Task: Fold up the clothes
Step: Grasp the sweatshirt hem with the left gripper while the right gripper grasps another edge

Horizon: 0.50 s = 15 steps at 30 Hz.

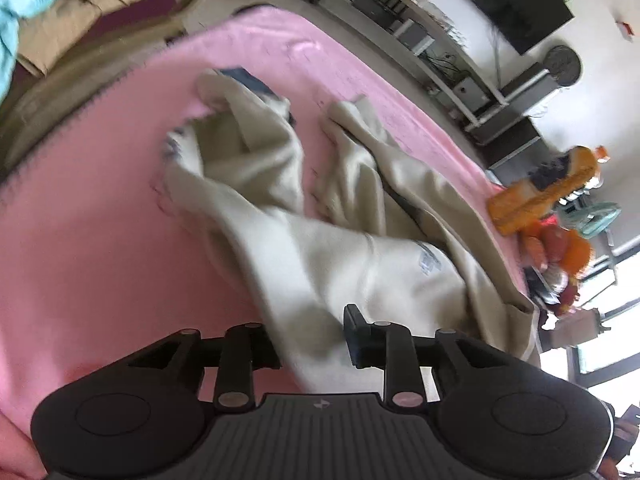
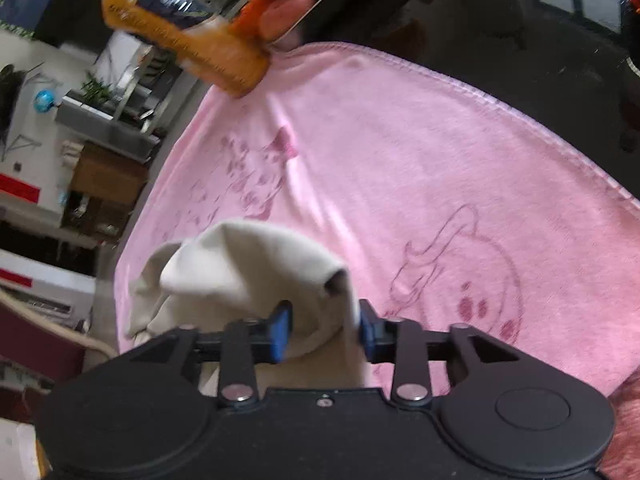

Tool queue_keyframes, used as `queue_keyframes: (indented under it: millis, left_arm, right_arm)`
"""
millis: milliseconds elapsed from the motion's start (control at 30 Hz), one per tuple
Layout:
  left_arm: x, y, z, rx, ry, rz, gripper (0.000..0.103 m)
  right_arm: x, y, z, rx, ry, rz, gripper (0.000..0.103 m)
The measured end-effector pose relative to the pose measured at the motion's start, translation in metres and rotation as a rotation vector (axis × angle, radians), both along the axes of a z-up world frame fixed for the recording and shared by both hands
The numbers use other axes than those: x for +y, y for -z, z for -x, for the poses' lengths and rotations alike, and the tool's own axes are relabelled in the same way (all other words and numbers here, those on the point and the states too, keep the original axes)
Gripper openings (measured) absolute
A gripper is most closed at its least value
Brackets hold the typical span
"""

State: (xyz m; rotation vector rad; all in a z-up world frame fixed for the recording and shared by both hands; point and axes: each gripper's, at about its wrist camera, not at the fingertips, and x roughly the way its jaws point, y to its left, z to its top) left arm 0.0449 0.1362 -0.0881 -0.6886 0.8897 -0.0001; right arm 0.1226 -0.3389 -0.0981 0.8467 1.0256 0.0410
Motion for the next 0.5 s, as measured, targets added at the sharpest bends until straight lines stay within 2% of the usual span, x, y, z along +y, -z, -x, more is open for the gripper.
queue_keyframes:
  millis: [133, 267, 367, 400, 500]
  left_arm:
    - [-0.018, 0.004, 0.003, -0.005, 0.054, 0.02, 0.029]
    - [-0.03, 0.01, 0.003, 0.0, 0.077, -0.007, 0.027]
    - [-0.024, 0.011, 0.002, -0.002, 0.047, 0.004, 0.027]
    - [-0.022, 0.012, 0.002, -0.004, 0.035, 0.01, 0.026]
    - [-0.019, 0.013, 0.001, -0.006, 0.02, 0.018, 0.023]
  right_arm:
    - [0.004, 0.007, 0.008, 0.033, -0.033, 0.003, 0.038]
    - [0.009, 0.007, 0.015, 0.039, -0.07, 0.045, 0.038]
    - [0.012, 0.003, 0.02, 0.03, -0.069, 0.116, 0.03]
    - [0.013, 0.002, 0.021, 0.031, -0.068, 0.136, 0.023]
    - [0.016, 0.001, 0.022, 0.031, -0.081, 0.18, 0.021]
